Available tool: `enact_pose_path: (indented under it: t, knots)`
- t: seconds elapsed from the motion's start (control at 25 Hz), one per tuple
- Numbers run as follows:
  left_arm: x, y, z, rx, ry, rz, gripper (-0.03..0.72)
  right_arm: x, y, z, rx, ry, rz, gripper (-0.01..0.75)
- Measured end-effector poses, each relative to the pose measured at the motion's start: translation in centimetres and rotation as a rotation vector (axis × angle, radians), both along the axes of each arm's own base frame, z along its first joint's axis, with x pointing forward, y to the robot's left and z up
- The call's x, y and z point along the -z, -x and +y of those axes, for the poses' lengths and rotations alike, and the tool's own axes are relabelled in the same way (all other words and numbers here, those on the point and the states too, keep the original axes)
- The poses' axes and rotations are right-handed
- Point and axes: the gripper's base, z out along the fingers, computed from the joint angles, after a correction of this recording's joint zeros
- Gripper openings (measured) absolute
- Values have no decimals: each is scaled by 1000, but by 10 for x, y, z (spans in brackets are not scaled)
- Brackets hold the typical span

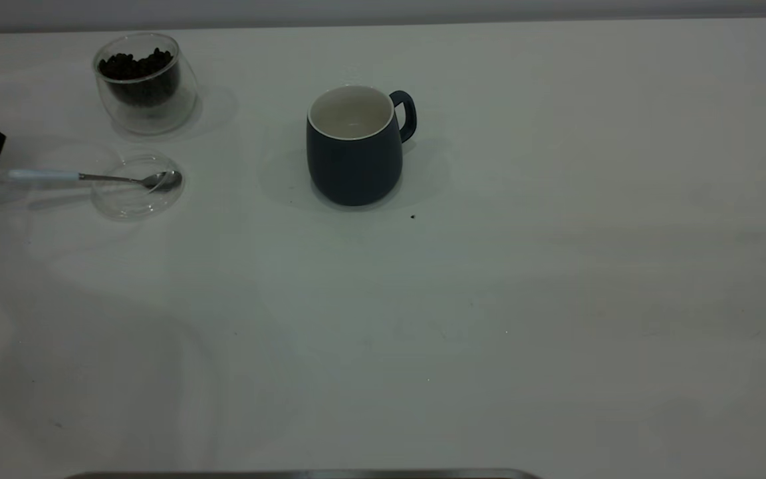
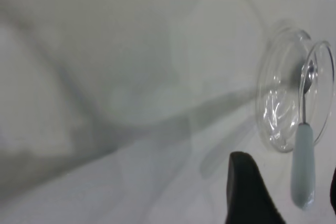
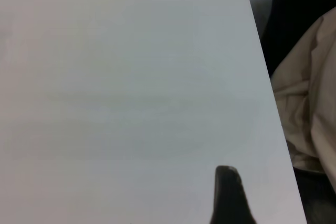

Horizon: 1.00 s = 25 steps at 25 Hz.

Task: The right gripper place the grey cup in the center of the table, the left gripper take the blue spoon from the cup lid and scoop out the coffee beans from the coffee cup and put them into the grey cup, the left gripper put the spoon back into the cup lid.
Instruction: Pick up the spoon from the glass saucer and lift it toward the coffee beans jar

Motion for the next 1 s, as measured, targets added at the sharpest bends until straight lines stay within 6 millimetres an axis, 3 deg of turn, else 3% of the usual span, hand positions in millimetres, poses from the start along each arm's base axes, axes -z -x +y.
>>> enact_pose_path:
  t: [0.68,1.0]
  knots:
    - [3,-3,-18,17,-17,95,445,0,0,0,0,0,0,453]
    - [4,-11,-41,81,-25,86,445,0,0,0,0,0,0,453]
